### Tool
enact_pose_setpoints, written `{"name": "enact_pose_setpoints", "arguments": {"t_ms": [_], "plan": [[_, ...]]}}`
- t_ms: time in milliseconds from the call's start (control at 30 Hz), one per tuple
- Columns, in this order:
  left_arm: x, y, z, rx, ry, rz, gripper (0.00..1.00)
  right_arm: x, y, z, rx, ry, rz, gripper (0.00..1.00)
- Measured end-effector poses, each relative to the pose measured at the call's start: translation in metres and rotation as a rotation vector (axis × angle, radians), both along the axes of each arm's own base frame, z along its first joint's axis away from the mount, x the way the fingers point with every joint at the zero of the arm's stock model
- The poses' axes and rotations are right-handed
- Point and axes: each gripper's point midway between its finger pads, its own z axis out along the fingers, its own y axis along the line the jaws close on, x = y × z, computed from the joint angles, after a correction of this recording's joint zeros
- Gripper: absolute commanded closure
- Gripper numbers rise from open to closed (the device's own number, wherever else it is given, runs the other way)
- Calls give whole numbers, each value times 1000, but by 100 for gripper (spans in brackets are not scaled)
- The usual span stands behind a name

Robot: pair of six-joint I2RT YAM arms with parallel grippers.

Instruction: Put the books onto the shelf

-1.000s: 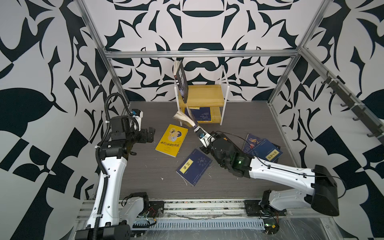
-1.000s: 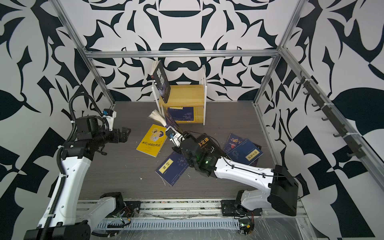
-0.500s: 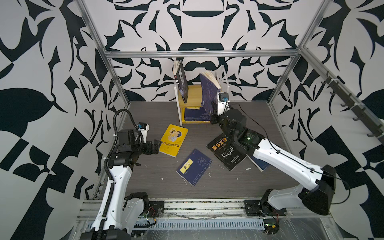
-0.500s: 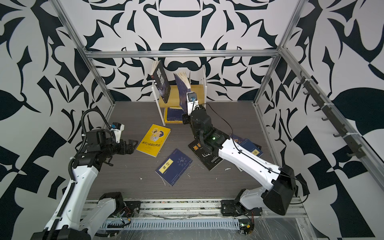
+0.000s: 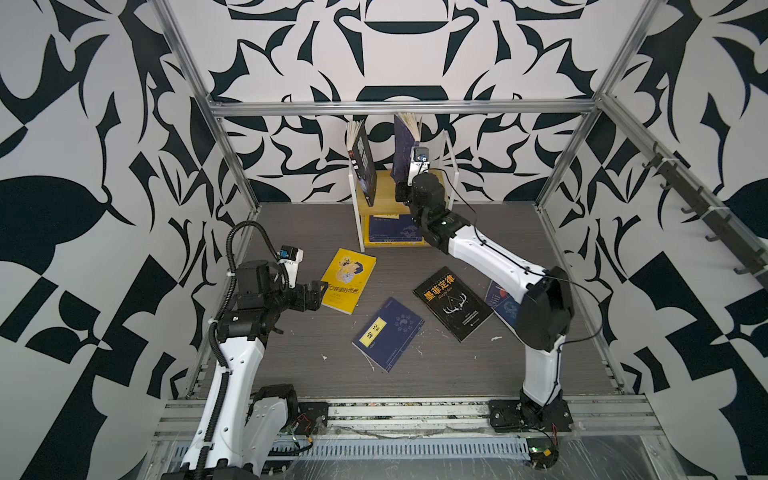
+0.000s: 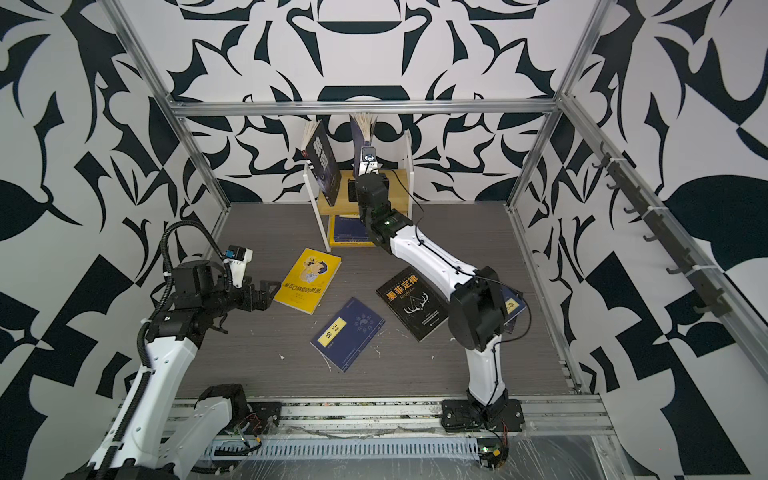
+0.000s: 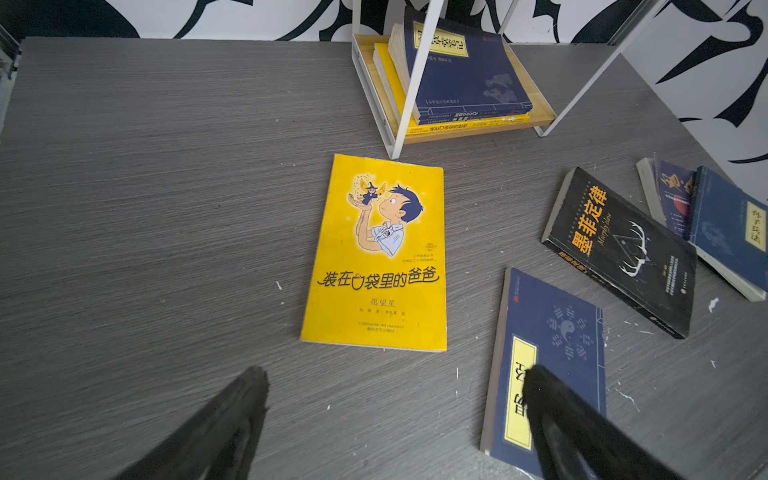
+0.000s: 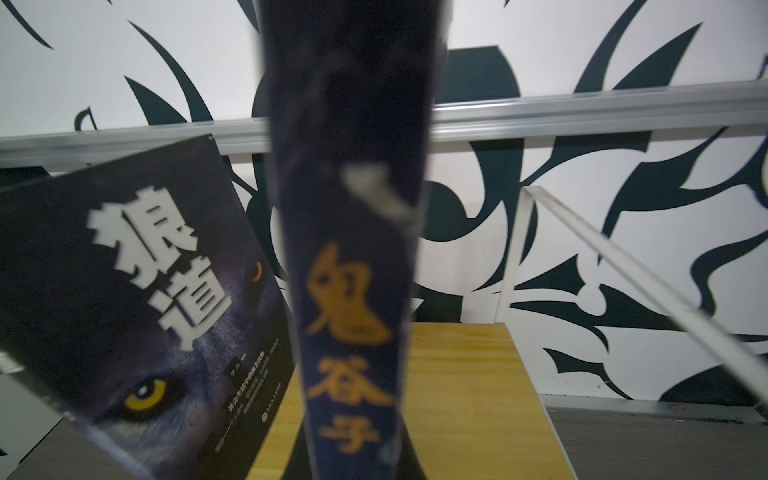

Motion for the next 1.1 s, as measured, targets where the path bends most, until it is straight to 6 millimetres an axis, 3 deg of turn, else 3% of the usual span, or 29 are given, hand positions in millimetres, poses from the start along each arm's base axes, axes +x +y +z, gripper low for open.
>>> {"name": "enact_pose_setpoints", "arguments": {"t_ms": [133, 233, 833, 1100], "plan": [[0, -1, 0, 0, -1, -3, 0, 23, 18, -24, -22, 23, 3, 100], [0, -2, 0, 0, 1, -7, 1, 31, 25, -26, -14, 15, 8, 100], [2, -3, -1, -4, 0, -12, 1, 18, 54, -27, 14, 32, 89, 100], [2, -4, 0, -9, 0, -11, 1, 14, 62, -33, 3, 34, 121, 81]]}}
